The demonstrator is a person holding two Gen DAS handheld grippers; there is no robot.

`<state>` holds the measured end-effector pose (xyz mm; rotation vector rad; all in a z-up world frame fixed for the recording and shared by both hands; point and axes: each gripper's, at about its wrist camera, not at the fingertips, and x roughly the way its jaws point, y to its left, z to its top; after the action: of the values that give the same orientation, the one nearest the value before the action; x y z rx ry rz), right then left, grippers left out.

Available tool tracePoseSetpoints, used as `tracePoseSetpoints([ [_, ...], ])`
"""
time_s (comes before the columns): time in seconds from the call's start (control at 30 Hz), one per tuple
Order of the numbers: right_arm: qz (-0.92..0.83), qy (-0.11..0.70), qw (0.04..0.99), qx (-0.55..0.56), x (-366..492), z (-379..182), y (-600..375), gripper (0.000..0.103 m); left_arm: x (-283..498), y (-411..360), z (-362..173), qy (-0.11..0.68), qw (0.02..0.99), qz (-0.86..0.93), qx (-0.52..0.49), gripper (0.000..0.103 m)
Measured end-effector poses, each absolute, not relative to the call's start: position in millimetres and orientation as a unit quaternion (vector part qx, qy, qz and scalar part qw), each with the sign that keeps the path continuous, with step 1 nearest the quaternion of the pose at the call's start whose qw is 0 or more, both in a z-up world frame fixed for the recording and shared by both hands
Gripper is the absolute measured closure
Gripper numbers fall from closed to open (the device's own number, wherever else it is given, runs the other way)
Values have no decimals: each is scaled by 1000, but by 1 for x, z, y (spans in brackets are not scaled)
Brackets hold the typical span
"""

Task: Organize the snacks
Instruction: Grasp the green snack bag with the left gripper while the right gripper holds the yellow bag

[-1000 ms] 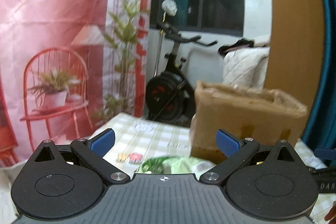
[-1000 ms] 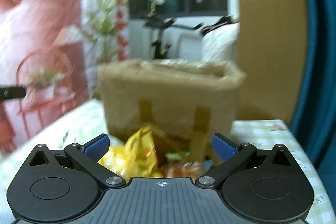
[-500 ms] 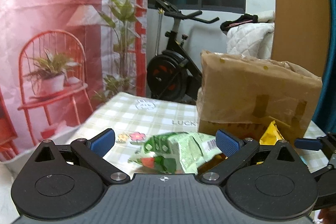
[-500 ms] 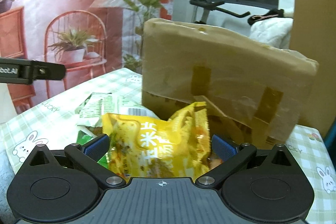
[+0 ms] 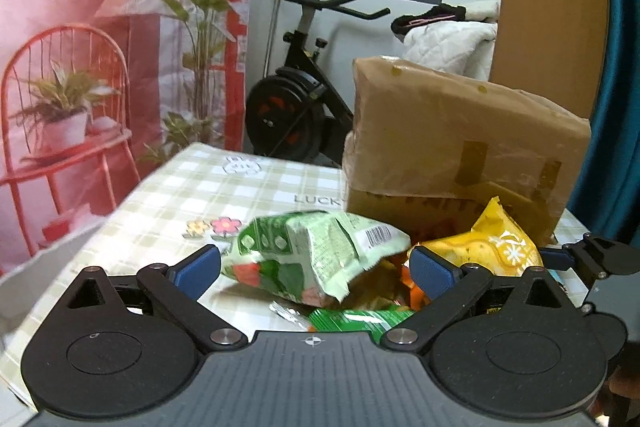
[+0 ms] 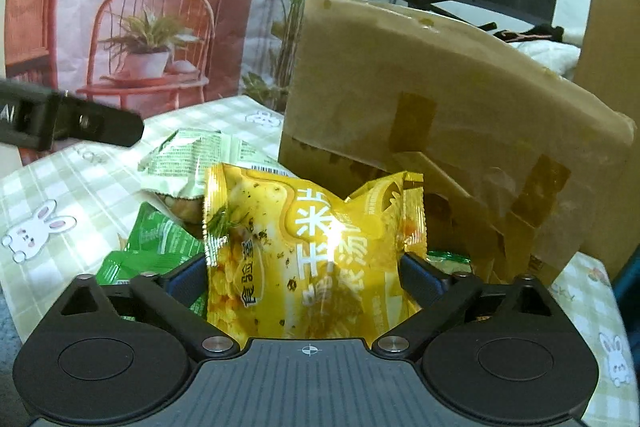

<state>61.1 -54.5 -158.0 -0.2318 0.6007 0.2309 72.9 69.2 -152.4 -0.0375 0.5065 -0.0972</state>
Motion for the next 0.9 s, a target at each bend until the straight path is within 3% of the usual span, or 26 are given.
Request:
tracePoseSetpoints([
  [0.1, 109, 285, 948, -92, 54, -152, -67, 29, 74, 69, -159, 267, 962, -60, -26, 10],
  [0.9, 63, 258, 964, 9, 31, -151, -126, 31, 96, 41, -212, 391, 909, -109, -90, 10],
])
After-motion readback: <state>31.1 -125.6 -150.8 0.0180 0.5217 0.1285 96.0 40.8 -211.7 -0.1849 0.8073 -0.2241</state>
